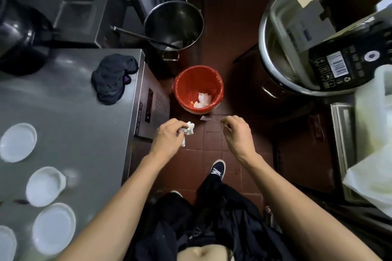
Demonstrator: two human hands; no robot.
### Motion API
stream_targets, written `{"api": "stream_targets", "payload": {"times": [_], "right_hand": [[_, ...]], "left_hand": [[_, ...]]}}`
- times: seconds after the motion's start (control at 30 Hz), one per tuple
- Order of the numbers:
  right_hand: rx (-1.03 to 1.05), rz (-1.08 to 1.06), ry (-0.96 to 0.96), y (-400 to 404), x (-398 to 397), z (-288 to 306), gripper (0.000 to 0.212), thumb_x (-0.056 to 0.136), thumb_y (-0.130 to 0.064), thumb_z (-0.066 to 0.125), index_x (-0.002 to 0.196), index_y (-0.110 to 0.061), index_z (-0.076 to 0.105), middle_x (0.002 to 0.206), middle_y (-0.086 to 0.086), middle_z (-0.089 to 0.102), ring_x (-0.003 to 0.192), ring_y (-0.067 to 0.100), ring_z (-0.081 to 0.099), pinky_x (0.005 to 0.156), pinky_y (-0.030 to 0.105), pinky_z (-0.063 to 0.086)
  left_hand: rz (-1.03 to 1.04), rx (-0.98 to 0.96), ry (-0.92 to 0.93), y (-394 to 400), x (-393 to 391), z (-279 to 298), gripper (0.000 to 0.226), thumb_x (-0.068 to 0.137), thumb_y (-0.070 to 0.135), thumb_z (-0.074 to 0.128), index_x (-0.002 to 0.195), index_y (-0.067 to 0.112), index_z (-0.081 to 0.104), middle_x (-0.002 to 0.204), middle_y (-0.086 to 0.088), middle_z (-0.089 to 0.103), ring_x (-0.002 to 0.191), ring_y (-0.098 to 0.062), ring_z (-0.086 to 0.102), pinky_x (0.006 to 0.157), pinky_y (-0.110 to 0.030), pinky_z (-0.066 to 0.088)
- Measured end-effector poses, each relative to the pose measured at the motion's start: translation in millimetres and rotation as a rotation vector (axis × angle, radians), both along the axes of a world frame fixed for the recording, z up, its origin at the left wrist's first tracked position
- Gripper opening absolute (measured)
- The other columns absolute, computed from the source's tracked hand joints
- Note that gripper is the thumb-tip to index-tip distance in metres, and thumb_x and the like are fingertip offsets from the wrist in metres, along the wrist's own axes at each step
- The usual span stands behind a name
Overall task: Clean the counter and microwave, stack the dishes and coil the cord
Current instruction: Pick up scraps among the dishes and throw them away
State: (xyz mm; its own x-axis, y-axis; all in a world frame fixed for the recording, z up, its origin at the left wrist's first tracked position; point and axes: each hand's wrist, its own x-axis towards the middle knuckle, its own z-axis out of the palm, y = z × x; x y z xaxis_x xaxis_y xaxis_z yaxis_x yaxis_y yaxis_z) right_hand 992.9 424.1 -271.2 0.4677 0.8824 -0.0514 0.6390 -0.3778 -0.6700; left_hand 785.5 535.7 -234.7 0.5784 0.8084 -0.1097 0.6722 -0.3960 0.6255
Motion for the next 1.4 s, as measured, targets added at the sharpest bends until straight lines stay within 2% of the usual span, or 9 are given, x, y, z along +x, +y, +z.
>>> {"api": "stream_targets", "payload": {"times": [0.27,0.47,0.57,0.7,0.8,0.9,1.1,1.27,1.4], "right_hand": [[-0.026,0.027,0.014,46,40,-4,0.016,0.087,-0.002,0.062,0.095,-0.015,0.069,0.085,0.003,0.064,0.082,0.021,0.058,0.073,0.040,0.050],[-0.078,0.079,-0.004,97,52,-5,0.019,0.089,-0.003,0.059,0.098,-0.015,0.070,0.090,0.002,0.065,0.086,0.020,0.058,0.076,0.037,0.050],[-0.142,0.107,-0.029,128,57,-10,0.018,0.090,-0.004,0.058,0.098,-0.015,0.070,0.090,0.001,0.065,0.086,0.019,0.058,0.075,0.036,0.051],[-0.248,0.124,-0.033,165,63,-19,0.021,0.087,-0.003,0.058,0.097,-0.015,0.072,0.090,0.001,0.066,0.085,0.019,0.058,0.072,0.031,0.045],[-0.320,0.128,-0.012,189,64,-26,0.021,0.090,-0.006,0.059,0.100,-0.017,0.072,0.093,-0.002,0.065,0.088,0.015,0.059,0.075,0.030,0.050],[-0.312,0.085,0.013,214,67,-36,0.019,0.090,-0.005,0.059,0.095,-0.019,0.071,0.088,-0.003,0.064,0.082,0.014,0.059,0.073,0.035,0.052],[-0.325,0.010,0.097,250,74,-61,0.026,0.084,0.001,0.058,0.096,-0.018,0.072,0.086,-0.005,0.063,0.079,0.011,0.059,0.072,0.031,0.052],[-0.404,-0.011,0.140,265,92,-111,0.023,0.090,-0.002,0.058,0.095,-0.019,0.071,0.087,-0.004,0.063,0.076,0.008,0.058,0.071,0.032,0.053],[-0.441,-0.005,0.185,277,111,-159,0.024,0.088,0.002,0.058,0.094,-0.018,0.071,0.089,-0.005,0.063,0.081,0.012,0.061,0.075,0.035,0.055]], "left_hand": [[0.046,0.038,0.047,44,36,-11,0.019,0.085,0.006,0.063,0.097,0.016,0.073,0.091,0.004,0.065,0.079,-0.017,0.060,0.072,-0.038,0.053],[0.120,-0.020,0.028,87,52,-25,0.021,0.085,0.006,0.063,0.097,0.019,0.074,0.091,0.005,0.064,0.081,-0.017,0.060,0.071,-0.036,0.051],[0.165,-0.062,-0.015,115,57,-38,0.023,0.084,0.004,0.063,0.096,0.019,0.075,0.090,0.006,0.064,0.079,-0.015,0.060,0.068,-0.030,0.048],[0.232,-0.135,-0.047,155,63,-55,0.027,0.082,-0.006,0.063,0.095,0.014,0.076,0.091,0.004,0.065,0.077,-0.010,0.055,0.065,-0.005,0.036],[0.252,-0.169,-0.068,182,65,-72,0.029,0.079,-0.011,0.064,0.096,0.010,0.076,0.092,-0.001,0.067,0.077,-0.009,0.055,0.067,0.002,0.033],[0.225,-0.197,-0.051,206,69,-86,0.031,0.077,-0.010,0.066,0.097,0.012,0.076,0.090,0.001,0.066,0.075,-0.014,0.058,0.068,-0.003,0.034],[0.236,-0.250,0.014,234,83,-108,0.029,0.081,-0.001,0.066,0.098,0.020,0.075,0.091,0.008,0.065,0.074,-0.014,0.060,0.065,-0.027,0.050],[0.266,-0.282,0.069,249,102,-141,0.027,0.082,0.001,0.066,0.095,0.024,0.074,0.092,0.013,0.065,0.075,-0.009,0.062,0.065,-0.019,0.047],[0.305,-0.338,0.113,259,122,-182,0.027,0.081,0.000,0.067,0.093,0.024,0.074,0.090,0.014,0.064,0.071,-0.006,0.056,0.060,-0.003,0.035]]}}
